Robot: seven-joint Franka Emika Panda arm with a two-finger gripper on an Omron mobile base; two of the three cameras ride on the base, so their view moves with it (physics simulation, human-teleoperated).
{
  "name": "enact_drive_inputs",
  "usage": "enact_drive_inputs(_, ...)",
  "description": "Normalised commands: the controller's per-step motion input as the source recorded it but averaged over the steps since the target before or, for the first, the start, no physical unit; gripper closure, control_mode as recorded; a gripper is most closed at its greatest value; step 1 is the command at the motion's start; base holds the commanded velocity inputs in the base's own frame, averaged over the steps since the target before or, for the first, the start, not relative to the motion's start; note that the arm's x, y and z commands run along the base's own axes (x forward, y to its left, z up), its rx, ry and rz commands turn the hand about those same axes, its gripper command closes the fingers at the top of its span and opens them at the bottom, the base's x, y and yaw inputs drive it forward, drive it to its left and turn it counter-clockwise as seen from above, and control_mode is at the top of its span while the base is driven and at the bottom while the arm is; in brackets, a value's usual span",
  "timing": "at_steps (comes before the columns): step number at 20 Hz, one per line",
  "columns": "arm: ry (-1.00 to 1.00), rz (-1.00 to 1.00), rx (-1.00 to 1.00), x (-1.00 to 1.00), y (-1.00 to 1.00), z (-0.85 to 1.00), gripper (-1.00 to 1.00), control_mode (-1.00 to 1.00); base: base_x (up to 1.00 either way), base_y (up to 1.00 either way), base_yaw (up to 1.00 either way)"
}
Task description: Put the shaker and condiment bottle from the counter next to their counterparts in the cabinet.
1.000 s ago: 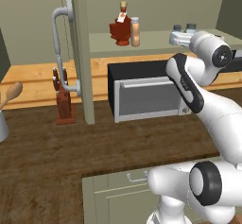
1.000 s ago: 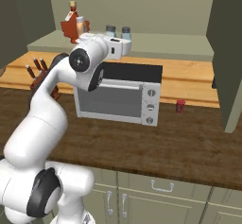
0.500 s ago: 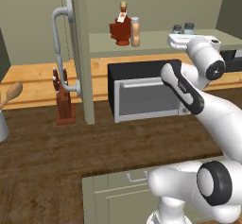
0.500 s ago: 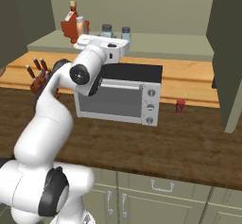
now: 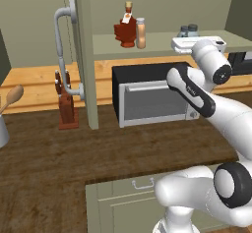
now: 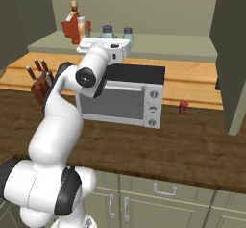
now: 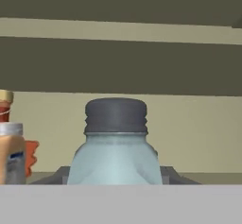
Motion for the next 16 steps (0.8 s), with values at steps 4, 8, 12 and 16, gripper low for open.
enact_drive_inputs(4,0.0,0.0,-0.07,0.07,0.01,-0.01,1.0,-1.0,0.0,0.0,0.0)
enact_drive_inputs(8,0.0,0.0,-0.07,0.09,0.02,-0.03,1.0,-1.0,0.0,0.0,0.0)
enact_drive_inputs(12,0.0,0.0,-0.02,0.03,0.0,0.0,1.0,-1.0,0.0,0.0,0.0)
enact_drive_inputs(16,0.0,0.0,0.0,0.01,0.02,0.0,1.0,-1.0,0.0,0.0,0.0)
